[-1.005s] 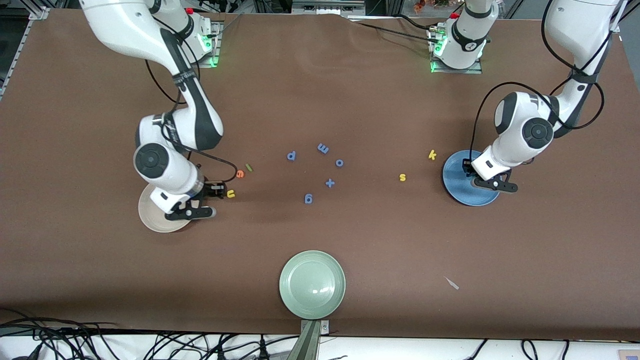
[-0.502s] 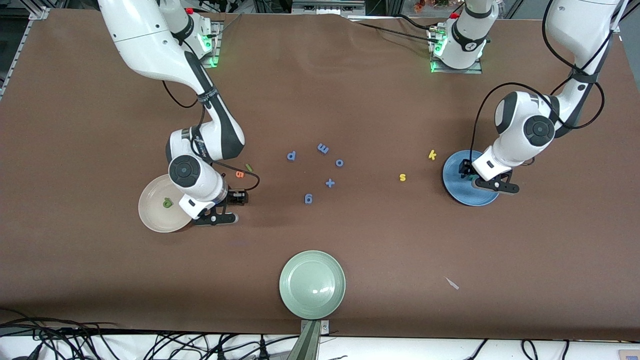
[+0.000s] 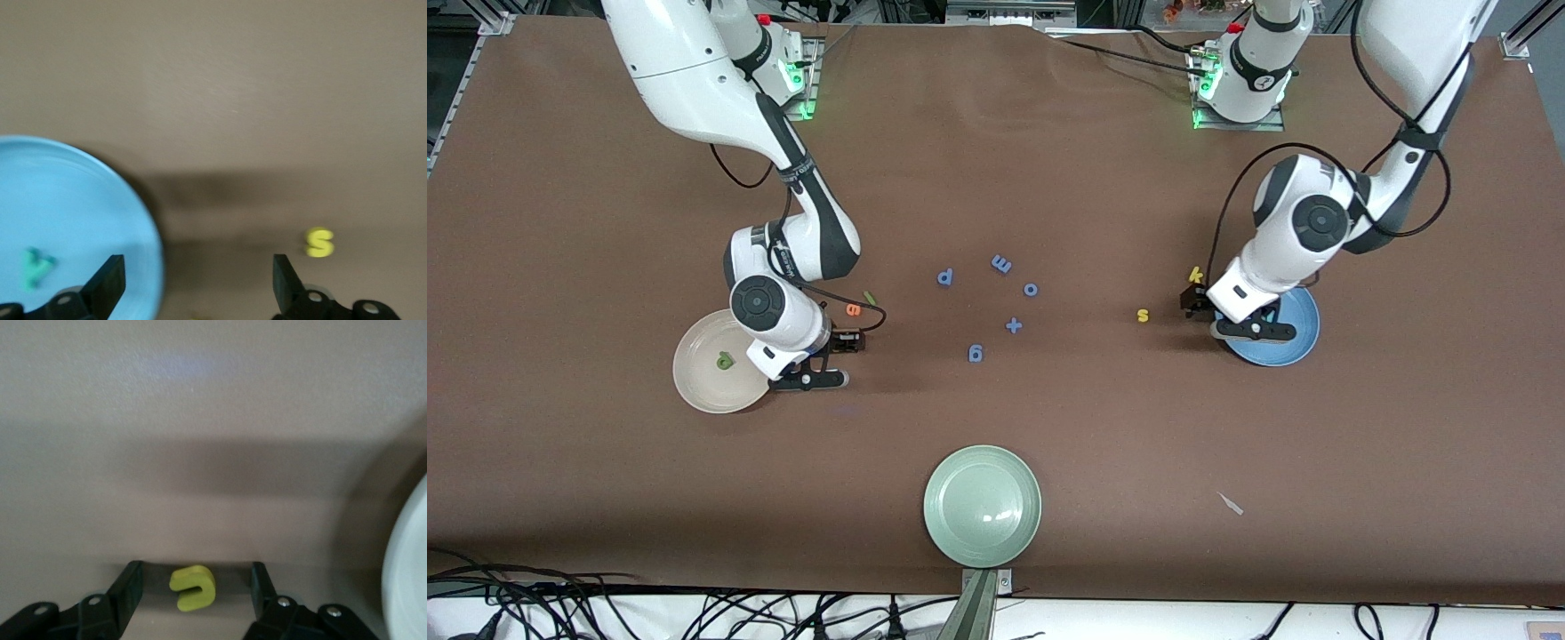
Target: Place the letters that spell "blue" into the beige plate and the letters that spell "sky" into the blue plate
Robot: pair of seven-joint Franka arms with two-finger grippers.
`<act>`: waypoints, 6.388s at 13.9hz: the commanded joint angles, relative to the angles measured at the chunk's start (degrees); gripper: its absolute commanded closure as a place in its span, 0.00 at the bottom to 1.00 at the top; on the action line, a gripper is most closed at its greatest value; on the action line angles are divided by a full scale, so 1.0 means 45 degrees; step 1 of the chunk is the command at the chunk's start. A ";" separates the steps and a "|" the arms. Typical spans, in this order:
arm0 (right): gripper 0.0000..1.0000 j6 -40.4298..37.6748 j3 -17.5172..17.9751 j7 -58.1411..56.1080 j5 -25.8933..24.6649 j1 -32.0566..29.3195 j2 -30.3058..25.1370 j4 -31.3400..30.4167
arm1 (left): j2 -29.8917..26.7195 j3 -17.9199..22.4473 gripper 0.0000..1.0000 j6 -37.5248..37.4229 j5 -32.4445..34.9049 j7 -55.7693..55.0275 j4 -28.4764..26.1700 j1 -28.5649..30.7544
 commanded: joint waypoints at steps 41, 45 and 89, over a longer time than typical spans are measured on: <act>0.75 -0.2745 -0.2115 -0.4465 0.0053 -0.0141 -0.0757 0.1105 | 0.2499 0.0261 0.98 -0.0167 0.2104 -0.3410 0.1862 -0.2041; 0.63 -0.2886 -0.2686 -0.5448 0.0578 -0.0433 -0.0834 0.0522 | 0.1758 0.0241 0.99 -0.0672 0.2085 -0.3430 0.1844 -0.1651; 0.40 0.1803 0.0068 0.2696 -0.0279 0.0992 -0.2144 -0.3718 | 0.0018 -0.2824 0.40 -0.0792 0.3530 -0.0148 -0.1750 0.2588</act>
